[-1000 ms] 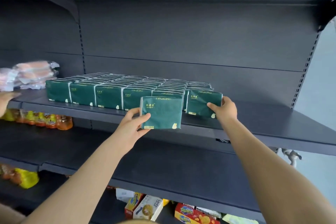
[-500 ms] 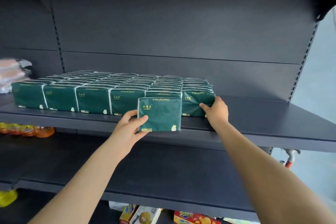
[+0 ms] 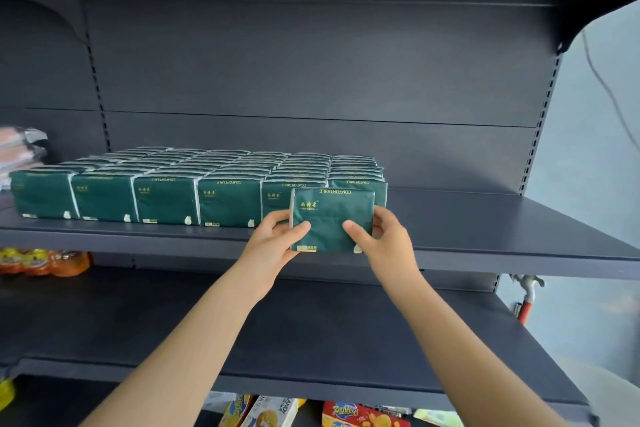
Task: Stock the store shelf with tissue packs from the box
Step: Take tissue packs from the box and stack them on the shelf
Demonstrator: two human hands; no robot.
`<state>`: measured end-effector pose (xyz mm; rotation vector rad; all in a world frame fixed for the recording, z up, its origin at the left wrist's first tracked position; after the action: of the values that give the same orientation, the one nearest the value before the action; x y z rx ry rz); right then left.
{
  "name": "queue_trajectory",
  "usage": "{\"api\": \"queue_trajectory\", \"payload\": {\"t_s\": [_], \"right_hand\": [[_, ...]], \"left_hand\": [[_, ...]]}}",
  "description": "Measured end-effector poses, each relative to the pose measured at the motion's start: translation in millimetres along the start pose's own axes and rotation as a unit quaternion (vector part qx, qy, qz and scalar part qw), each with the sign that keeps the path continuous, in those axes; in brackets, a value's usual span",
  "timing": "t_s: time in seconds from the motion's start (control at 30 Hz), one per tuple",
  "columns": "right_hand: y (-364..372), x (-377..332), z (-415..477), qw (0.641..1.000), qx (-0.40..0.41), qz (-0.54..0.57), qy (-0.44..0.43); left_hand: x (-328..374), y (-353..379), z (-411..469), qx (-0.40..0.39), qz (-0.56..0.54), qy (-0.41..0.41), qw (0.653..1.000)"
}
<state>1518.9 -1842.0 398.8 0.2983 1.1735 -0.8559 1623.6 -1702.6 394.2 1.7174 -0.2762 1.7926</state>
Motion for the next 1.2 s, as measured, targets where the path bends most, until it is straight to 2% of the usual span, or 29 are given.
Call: {"api": "queue_trajectory", "payload": {"t_s": [0.1, 0.2, 0.27, 0.37, 0.43, 0.53, 0.7, 0.77, 0.8, 0.9, 1.2], "right_hand": [[-11, 0, 2, 1.000, 0.025, 0.001, 0.019], [-26, -1, 10, 0.999, 0.015, -0.017, 0.041], [-36, -3, 18, 0.999, 0.002, -0.011, 0.053], [-47, -2, 37, 0.998, 0.021, -0.029, 0.051], [-49, 2, 48, 0.996, 0.048, -0.056, 0.052], [-42, 9, 66, 0.992, 0.079, -0.085, 0.052], [-19, 22, 81, 0.983, 0.083, -0.157, 0.044], [-10, 31, 83, 0.985, 0.073, -0.153, 0.042], [-7, 33, 84, 0.986, 0.068, -0.148, 0.043], [-3, 39, 89, 0.986, 0.065, -0.142, 0.061], [-8, 28, 94, 0.969, 0.029, -0.229, 0.093]], "left_hand": [[-1, 9, -2, -0.021, 0.066, 0.004, 0.998], [6, 13, -3, -0.034, 0.172, 0.026, 0.984], [15, 13, -1, -0.050, 0.255, 0.054, 0.964], [29, 9, 10, -0.038, 0.384, 0.131, 0.913], [39, 6, 20, -0.015, 0.468, 0.205, 0.859], [49, 3, 42, -0.009, 0.598, 0.279, 0.752], [47, 4, 82, -0.045, 0.767, 0.289, 0.571], [40, 2, 92, -0.058, 0.809, 0.278, 0.515], [37, 0, 96, -0.060, 0.820, 0.275, 0.499], [33, -1, 102, -0.056, 0.822, 0.281, 0.492], [35, 0, 103, -0.073, 0.807, 0.259, 0.526]]}}
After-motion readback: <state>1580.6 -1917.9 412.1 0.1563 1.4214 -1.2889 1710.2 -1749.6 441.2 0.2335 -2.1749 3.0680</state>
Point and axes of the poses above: each hand's wrist, its own z-axis towards the middle knuckle, its own y-axis out of the palm, x = y × z, the point moved 1 cm from there along z, towards the middle knuckle, and after that the axes turned 3 degrees about -z, right-handed, at the moved point
